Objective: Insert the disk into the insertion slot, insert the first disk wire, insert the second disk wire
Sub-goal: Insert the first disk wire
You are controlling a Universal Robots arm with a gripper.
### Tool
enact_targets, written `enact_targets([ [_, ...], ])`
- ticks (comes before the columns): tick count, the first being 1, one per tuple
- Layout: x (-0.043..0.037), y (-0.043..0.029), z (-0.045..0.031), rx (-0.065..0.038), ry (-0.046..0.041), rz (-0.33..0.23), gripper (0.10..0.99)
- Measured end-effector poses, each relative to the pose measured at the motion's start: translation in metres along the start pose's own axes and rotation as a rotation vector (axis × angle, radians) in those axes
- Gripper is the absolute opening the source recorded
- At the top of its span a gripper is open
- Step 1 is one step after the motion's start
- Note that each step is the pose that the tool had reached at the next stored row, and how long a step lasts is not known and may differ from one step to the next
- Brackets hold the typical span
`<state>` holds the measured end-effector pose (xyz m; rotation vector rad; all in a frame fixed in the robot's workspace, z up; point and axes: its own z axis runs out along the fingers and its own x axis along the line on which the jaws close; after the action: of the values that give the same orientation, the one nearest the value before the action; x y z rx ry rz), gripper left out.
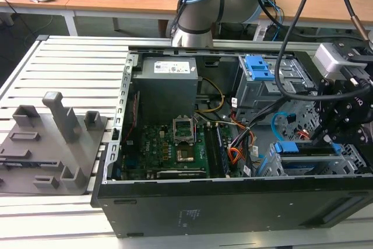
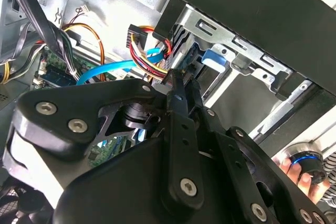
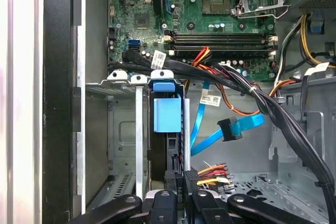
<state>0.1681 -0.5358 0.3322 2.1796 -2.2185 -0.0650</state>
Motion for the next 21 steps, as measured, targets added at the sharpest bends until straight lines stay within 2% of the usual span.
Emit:
enact_targets([
  [8,0.0,0.0001,0.0012,0.0,-0.0014,0.0,0.188],
  [9,0.0001,0.0001,0.0009,0.0,-0.0006,0.0,0.251],
  [11,0.0001,0.0001,-0.0009,0.0,-0.0011,0.0,0.251],
  [14,0.0,0.0008,-0.0143,0.0,-0.0006,0.0,0.251],
  [15,-0.0001,0.0012,-0.0222,0.0,-0.0005,0.0,0.251],
  [17,-0.0002,0.0017,-0.0312,0.0,-0.0005,0.0,0.251],
  [18,-0.0002,0.0021,-0.0395,0.0,-0.0006,0.0,0.251],
  [20,-0.0003,0.0025,-0.0471,0.0,-0.0004,0.0,0.251],
  [21,-0.0006,0.0025,-0.0477,0.0,-0.0008,0.0,0.251],
])
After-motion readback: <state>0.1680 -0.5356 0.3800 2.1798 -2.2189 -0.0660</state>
